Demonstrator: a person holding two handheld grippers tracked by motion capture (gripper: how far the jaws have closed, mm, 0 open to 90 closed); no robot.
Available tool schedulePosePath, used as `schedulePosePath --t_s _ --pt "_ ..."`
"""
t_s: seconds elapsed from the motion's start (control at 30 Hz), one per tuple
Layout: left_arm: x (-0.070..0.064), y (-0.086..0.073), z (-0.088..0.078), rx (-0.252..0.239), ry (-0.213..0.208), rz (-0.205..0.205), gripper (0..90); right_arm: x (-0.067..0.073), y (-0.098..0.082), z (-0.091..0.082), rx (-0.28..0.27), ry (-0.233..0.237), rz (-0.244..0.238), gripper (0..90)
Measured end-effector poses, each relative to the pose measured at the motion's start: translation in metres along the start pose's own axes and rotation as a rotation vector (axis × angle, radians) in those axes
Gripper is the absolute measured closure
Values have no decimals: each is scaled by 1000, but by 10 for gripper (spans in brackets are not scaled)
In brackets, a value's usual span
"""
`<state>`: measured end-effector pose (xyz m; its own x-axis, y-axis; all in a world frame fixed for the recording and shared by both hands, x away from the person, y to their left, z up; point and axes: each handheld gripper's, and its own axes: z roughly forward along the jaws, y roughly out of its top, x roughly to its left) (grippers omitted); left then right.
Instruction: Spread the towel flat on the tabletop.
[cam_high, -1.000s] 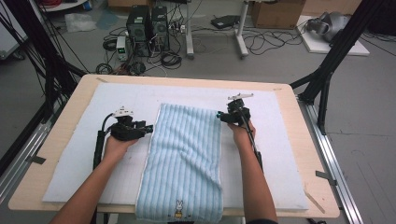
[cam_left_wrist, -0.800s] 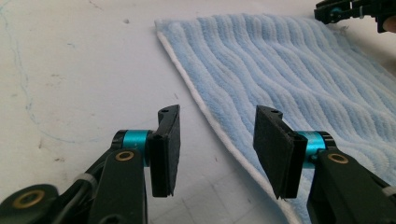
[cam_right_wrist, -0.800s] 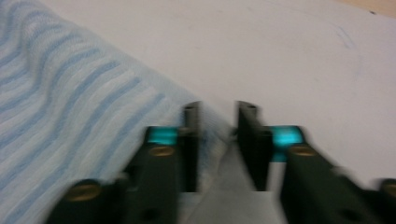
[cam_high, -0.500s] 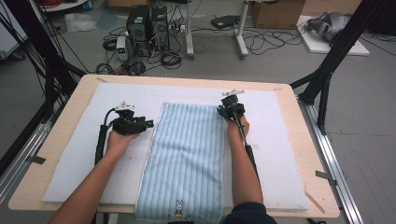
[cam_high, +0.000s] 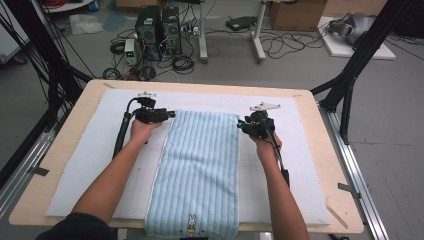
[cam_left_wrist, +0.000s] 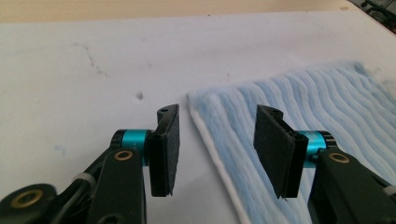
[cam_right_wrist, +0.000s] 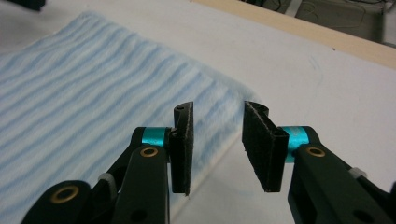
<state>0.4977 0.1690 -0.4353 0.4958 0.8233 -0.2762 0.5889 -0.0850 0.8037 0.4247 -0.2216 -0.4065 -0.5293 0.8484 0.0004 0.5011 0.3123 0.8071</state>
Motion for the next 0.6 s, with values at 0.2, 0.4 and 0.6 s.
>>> schedulePosePath --t_s 0.2,0.4,0.6 --pt "5 6 31 80 43 15 485 -3 -13 -20 6 4 2 622" --pt "-2 6 37 78 134 161 727 -8 -20 -25 16 -6 17 604" --pt "4 8 36 67 122 121 867 -7 -20 -22 19 -4 14 599"
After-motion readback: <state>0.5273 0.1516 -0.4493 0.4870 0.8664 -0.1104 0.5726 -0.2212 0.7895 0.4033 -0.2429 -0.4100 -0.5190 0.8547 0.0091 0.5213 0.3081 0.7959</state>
